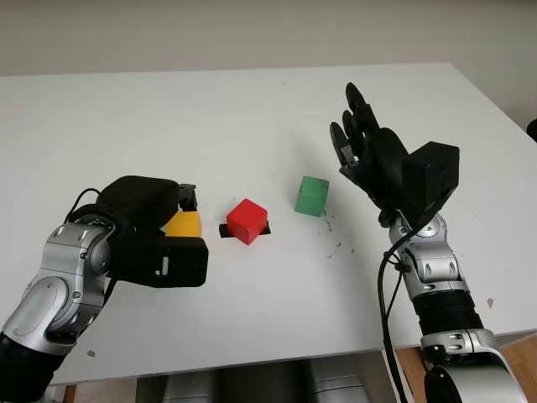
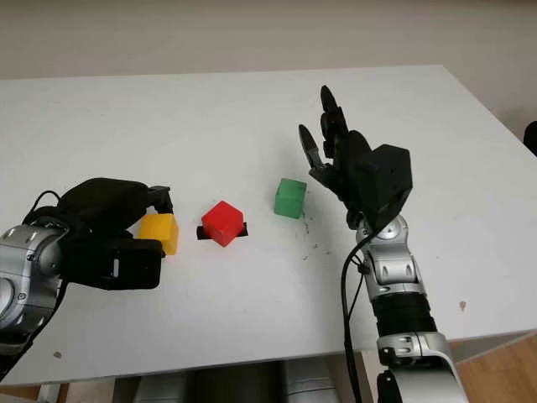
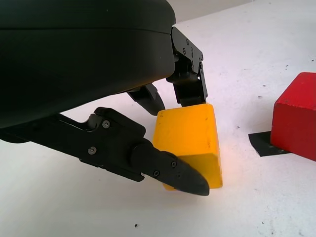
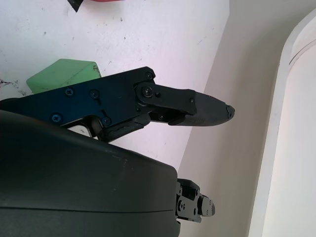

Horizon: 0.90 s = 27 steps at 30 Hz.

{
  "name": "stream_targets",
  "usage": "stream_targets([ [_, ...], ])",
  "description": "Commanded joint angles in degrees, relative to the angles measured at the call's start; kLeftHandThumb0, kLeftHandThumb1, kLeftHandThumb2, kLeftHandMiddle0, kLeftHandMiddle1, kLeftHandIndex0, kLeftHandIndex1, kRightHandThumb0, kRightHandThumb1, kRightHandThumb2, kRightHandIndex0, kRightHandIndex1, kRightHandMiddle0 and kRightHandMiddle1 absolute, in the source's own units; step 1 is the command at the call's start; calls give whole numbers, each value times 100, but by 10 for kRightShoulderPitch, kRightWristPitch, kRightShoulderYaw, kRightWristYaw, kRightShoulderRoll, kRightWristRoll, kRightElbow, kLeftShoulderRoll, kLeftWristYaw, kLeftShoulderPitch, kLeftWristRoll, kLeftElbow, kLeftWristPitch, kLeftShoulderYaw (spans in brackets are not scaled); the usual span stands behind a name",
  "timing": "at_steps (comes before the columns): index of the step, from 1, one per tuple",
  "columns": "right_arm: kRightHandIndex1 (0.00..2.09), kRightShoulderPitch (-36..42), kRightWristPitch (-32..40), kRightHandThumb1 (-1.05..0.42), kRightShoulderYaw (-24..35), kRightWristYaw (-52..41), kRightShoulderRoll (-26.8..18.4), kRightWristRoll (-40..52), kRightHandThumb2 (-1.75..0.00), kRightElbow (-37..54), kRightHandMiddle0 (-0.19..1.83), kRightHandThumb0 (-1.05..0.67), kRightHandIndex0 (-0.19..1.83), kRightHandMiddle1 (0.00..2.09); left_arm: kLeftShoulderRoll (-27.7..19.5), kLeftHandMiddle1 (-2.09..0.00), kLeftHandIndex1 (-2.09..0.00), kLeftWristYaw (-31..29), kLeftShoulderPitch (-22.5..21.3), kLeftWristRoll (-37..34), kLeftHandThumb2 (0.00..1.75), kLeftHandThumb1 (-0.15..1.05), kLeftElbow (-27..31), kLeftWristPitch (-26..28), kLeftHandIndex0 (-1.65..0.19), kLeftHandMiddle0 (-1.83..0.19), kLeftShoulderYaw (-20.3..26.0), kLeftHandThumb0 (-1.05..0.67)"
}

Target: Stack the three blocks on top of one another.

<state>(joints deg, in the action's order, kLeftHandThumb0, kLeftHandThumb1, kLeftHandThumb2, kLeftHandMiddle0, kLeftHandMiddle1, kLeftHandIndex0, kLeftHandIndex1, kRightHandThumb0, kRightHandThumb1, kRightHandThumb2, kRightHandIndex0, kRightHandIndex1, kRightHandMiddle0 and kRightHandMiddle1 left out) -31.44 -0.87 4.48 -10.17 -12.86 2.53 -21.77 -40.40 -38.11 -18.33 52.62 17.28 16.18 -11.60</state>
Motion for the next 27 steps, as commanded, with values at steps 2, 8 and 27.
stream_targets([
  [2, 5, -1, 0, -105, 1, 1, -2, -1, -53, 8, -9, -62, -13, 6, -11, -61, -154, -23, -33, -9, 5, 96, 25, 0, -38, -28, 20, -43],
  [8, 6, -1, 9, -105, -1, 7, 1, -4, -52, 14, -8, -62, -12, 6, -30, -90, -148, -84, -106, -56, 5, 98, 13, -5, -37, -26, 37, -44],
  [27, 7, 11, 40, -105, -10, 21, 3, -19, -48, 45, -3, -64, -8, 7, -16, -9, -158, -202, -318, -115, 5, 99, -94, -8, -32, -42, -26, -43],
])
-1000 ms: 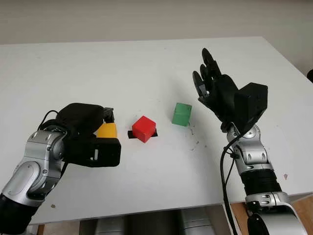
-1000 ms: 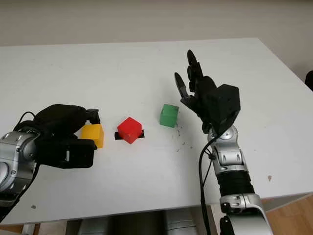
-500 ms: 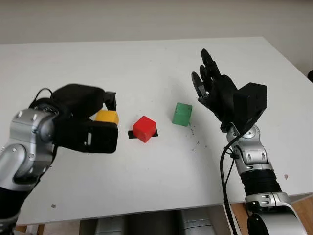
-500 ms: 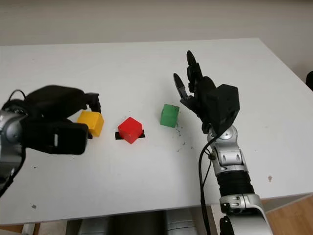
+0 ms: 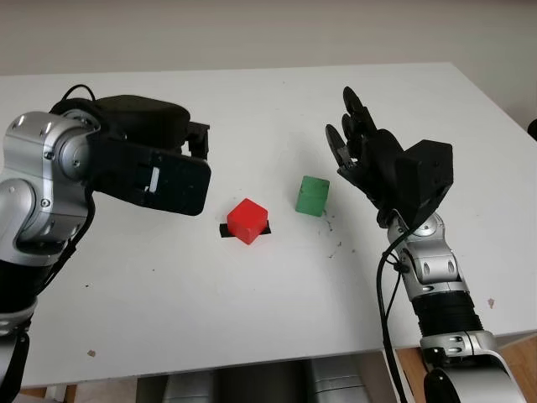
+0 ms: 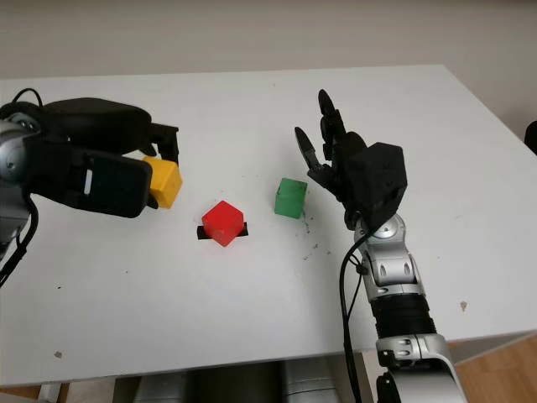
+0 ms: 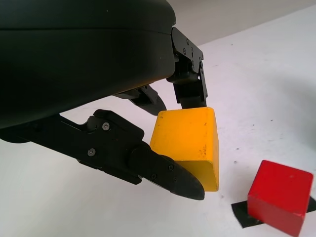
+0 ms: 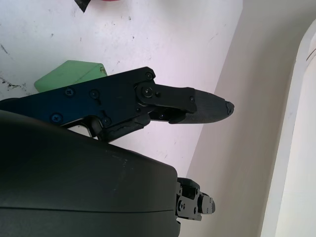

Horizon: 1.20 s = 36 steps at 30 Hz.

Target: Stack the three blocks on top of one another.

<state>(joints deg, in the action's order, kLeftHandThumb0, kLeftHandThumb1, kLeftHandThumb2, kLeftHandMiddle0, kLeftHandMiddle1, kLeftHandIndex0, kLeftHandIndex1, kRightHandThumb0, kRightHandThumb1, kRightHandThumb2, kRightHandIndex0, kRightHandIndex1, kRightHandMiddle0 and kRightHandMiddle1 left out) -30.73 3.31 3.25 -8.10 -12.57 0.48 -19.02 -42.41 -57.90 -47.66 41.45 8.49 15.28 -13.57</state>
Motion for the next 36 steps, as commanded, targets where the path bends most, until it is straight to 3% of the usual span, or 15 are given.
stream_targets([
  [1, 7, 4, -4, -105, 3, -1, 1, 4, -48, 17, -3, -63, -8, 7, 8, -8, -158, -4, -32, -5, 5, 99, -14, -2, -32, -43, -12, -43],
  [9, 5, 11, 8, -105, 5, 0, 1, 7, -48, 28, -4, -65, -9, 6, 55, -10, -157, 29, -59, -60, 5, 96, -75, -31, -36, -53, -22, -45],
  [10, 5, 11, 10, -105, 4, 1, 1, 5, -48, 30, -4, -65, -10, 6, 59, -19, -160, 33, -61, -66, 5, 95, -81, -37, -36, -52, -24, -45],
  [12, 6, 12, 10, -105, 4, 0, 0, 4, -48, 31, -3, -65, -9, 6, 67, -61, -163, 36, -66, -70, 5, 96, -87, -42, -35, -29, -31, -46],
  [14, 6, 13, 14, -105, 4, 2, 0, 3, -48, 34, -3, -65, -9, 6, 77, -72, -157, 39, -68, -73, 5, 96, -94, -36, -37, -23, -34, -47],
  [17, 5, 14, 21, -105, 5, 4, 1, 3, -47, 41, -3, -65, -9, 6, 87, -128, -159, 53, -67, -77, 5, 94, -109, -39, -37, -13, -39, -46],
  [20, 5, 17, 19, -105, 3, 2, -1, 2, -48, 45, -4, -65, -10, 5, 86, -139, -151, 59, -68, -58, 6, 96, -121, -51, -33, -13, -57, -50],
  [21, 5, 18, 18, -105, 2, 2, -1, 1, -48, 44, -3, -65, -9, 5, 88, -136, -147, 58, -68, -56, 6, 96, -120, -49, -34, -15, -60, -50],
  [26, 6, 18, 16, -105, 2, 3, 2, 0, -48, 43, -3, -63, -9, 5, 91, -34, -151, 50, -61, -48, 5, 96, -104, -43, -40, -33, -72, -45],
  [28, 5, 17, 18, -105, 1, 4, 2, -1, -48, 43, -4, -65, -9, 5, 90, -21, -159, 52, -56, -45, 6, 97, -95, -49, -40, -39, -75, -42],
  [36, 5, 21, 33, -105, -1, 6, 3, -2, -48, 56, -3, -64, -9, 5, 86, -8, -168, 75, -35, -11, 6, 98, -74, -65, -29, -33, -84, -41],
])
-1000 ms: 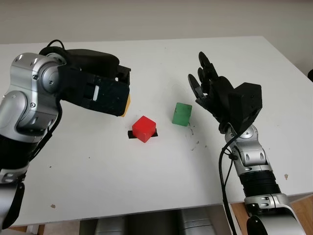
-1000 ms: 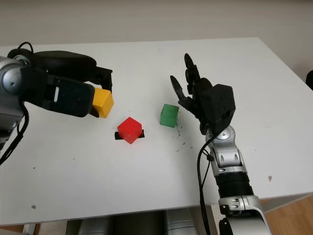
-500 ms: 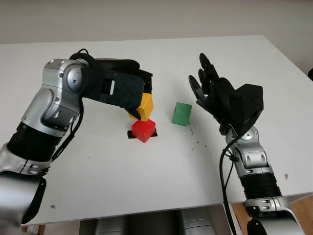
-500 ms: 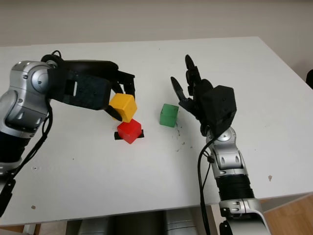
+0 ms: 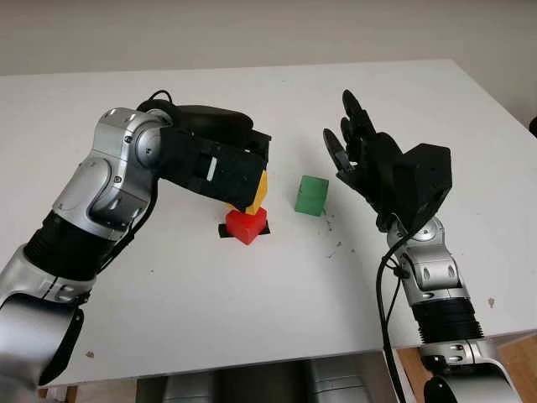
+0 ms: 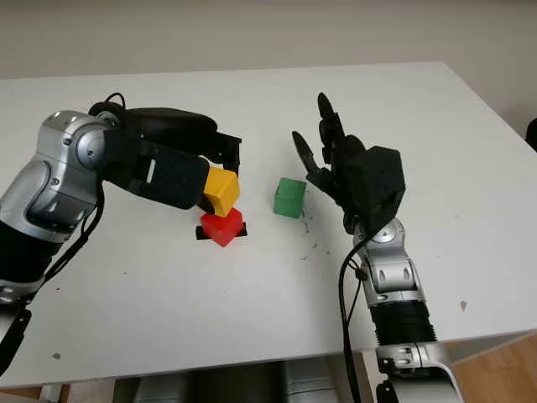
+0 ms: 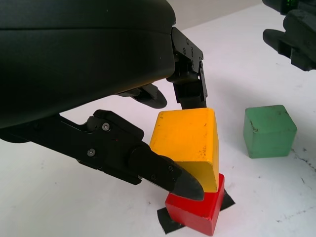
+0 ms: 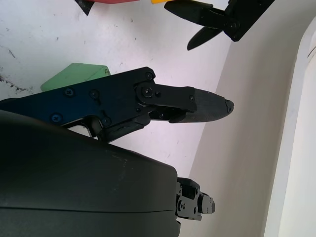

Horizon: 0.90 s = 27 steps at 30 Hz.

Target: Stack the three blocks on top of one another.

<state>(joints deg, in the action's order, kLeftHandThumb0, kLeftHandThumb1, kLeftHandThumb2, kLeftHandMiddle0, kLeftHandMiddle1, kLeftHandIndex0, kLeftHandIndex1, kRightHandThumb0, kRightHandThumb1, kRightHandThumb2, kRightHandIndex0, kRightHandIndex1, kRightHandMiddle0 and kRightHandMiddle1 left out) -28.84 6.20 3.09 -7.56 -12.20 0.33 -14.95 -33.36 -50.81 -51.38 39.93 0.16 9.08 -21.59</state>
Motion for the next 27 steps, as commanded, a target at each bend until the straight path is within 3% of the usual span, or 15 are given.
stream_targets([
  [1, 5, 2, 8, -105, 1, 1, -1, 0, -48, 16, -4, -64, -9, 5, -5, -7, -167, 3, 3, 6, 6, 99, 11, -4, -27, -31, -5, -41],
  [10, 6, 2, 3, -105, 1, -1, 1, 2, -48, 12, -3, -65, -8, 6, -8, -9, -167, 12, 10, 0, 6, 99, 10, -29, -28, -40, 3, -42],
  [18, 5, 3, 5, -105, 1, 0, 0, 0, -48, 12, -3, -66, -9, 5, -18, -10, -155, 32, 22, -4, 5, 96, -3, -64, -38, -46, 6, -42],
  [27, 6, 4, 8, -105, 2, 0, 0, 1, -48, 15, -3, -65, -9, 6, -23, -5, -144, 15, 17, 6, 5, 96, -7, -67, -40, -40, -1, -45],
])
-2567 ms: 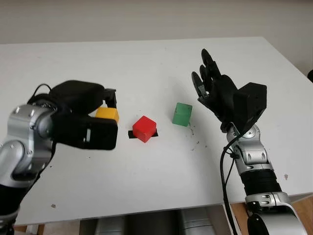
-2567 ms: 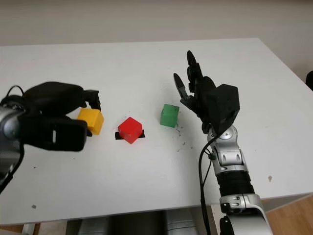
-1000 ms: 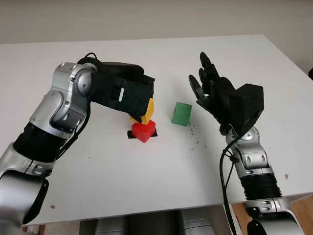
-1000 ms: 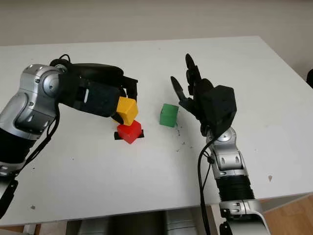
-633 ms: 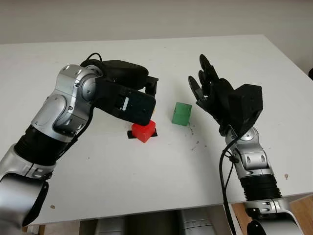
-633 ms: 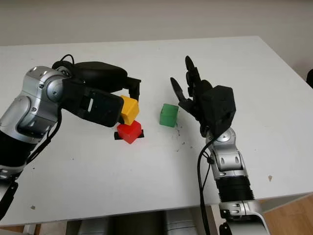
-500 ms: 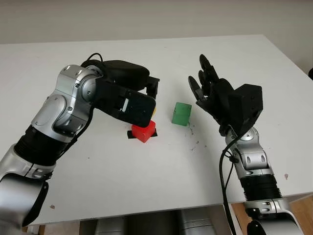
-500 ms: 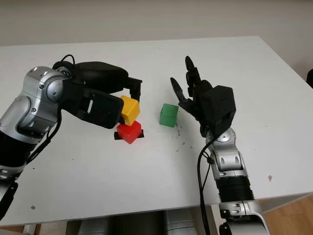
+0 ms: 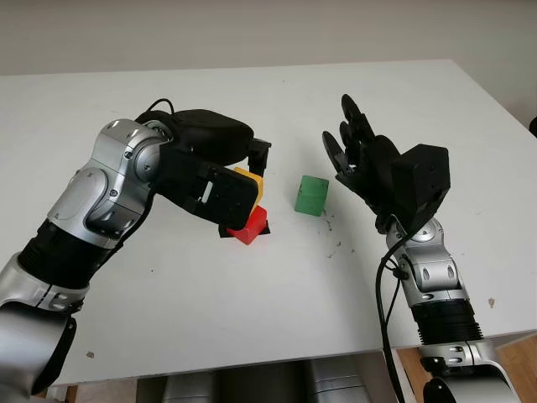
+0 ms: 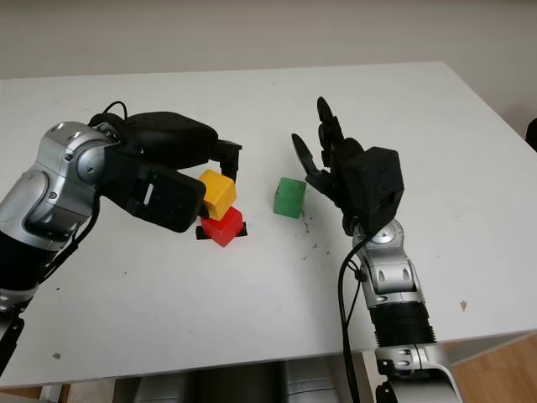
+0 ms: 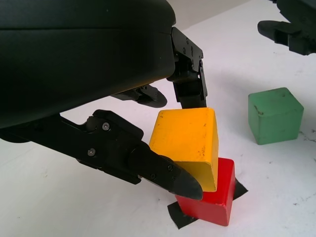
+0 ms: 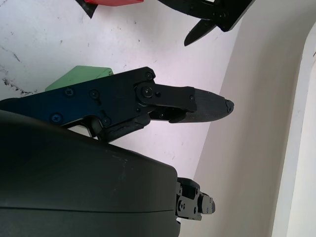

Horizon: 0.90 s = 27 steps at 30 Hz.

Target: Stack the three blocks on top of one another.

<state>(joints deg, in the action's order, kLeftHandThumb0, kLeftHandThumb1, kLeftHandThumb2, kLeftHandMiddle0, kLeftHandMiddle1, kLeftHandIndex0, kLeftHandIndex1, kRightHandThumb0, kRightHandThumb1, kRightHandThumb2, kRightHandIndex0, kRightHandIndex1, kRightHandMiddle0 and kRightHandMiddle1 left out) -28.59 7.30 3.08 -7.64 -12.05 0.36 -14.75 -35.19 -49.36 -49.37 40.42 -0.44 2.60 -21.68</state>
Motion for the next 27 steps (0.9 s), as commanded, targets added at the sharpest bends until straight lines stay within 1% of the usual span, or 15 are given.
stream_targets([
  [1, 6, 2, -5, -105, 2, 2, -2, -1, -48, 12, -3, -65, -9, 5, -5, -6, -144, 3, -2, 2, 5, 96, -3, -5, -40, -41, 0, -45],
  [10, 5, 0, -8, -105, 4, -1, -3, 1, -48, 4, -3, -67, -9, 5, -5, -5, -143, 2, -2, 1, 6, 97, -20, -18, -38, -39, 1, -47],
  [13, 6, -1, -5, -105, 3, 0, -3, 0, -48, 6, -3, -66, -9, 5, -4, -6, -136, 9, 0, -1, 5, 97, -26, -24, -40, -40, 2, -47],
  [17, 6, 0, -9, -105, 5, 0, -2, 2, -48, 5, -3, -65, -9, 5, -1, -7, -143, 18, 2, -9, 5, 97, -34, -34, -40, -45, 4, -47],
  [20, 5, 2, -7, -105, 4, 0, -3, 0, -48, 9, -3, -65, -9, 5, -1, -8, -146, 29, 3, -21, 5, 97, -45, -52, -41, -47, 5, -47],
  [27, 5, 5, 1, -105, 4, 1, -4, -1, -48, 14, -4, -66, -9, 5, 1, -7, -146, 46, 6, -30, 6, 97, -60, -71, -40, -45, 2, -50],
])
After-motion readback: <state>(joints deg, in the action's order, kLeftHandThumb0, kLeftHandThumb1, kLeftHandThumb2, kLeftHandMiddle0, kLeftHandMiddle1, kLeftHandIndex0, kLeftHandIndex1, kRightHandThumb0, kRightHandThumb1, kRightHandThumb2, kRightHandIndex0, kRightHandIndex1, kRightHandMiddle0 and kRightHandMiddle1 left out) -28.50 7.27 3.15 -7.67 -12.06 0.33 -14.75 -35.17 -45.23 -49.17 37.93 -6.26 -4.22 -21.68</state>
